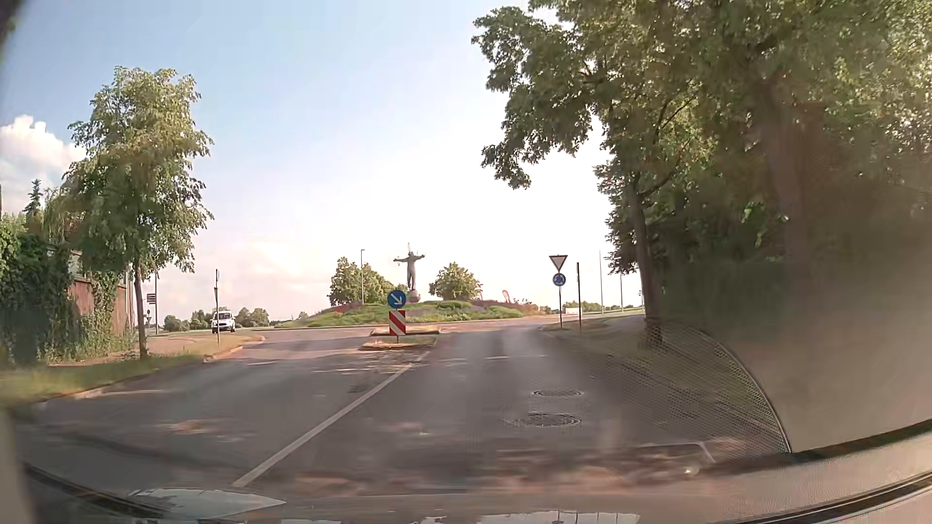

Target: Follow the waypoints while adhering to traffic rules and regulations

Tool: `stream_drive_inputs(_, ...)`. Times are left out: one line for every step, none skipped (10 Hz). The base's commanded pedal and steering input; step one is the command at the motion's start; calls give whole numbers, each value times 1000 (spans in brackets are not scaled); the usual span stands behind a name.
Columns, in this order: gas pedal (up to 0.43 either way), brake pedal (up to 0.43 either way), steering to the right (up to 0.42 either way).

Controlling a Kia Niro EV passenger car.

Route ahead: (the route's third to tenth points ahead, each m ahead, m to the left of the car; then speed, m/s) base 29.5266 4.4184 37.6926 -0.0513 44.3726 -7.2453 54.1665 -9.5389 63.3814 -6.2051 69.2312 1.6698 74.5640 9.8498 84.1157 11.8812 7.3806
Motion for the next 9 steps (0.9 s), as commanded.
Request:
stream_drive_inputs(0,98,-2)
stream_drive_inputs(0,98,-2)
stream_drive_inputs(0,91,-3)
stream_drive_inputs(0,85,-2)
stream_drive_inputs(0,73,-2)
stream_drive_inputs(0,67,-3)
stream_drive_inputs(0,55,-3)
stream_drive_inputs(0,55,-2)
stream_drive_inputs(0,55,-3)
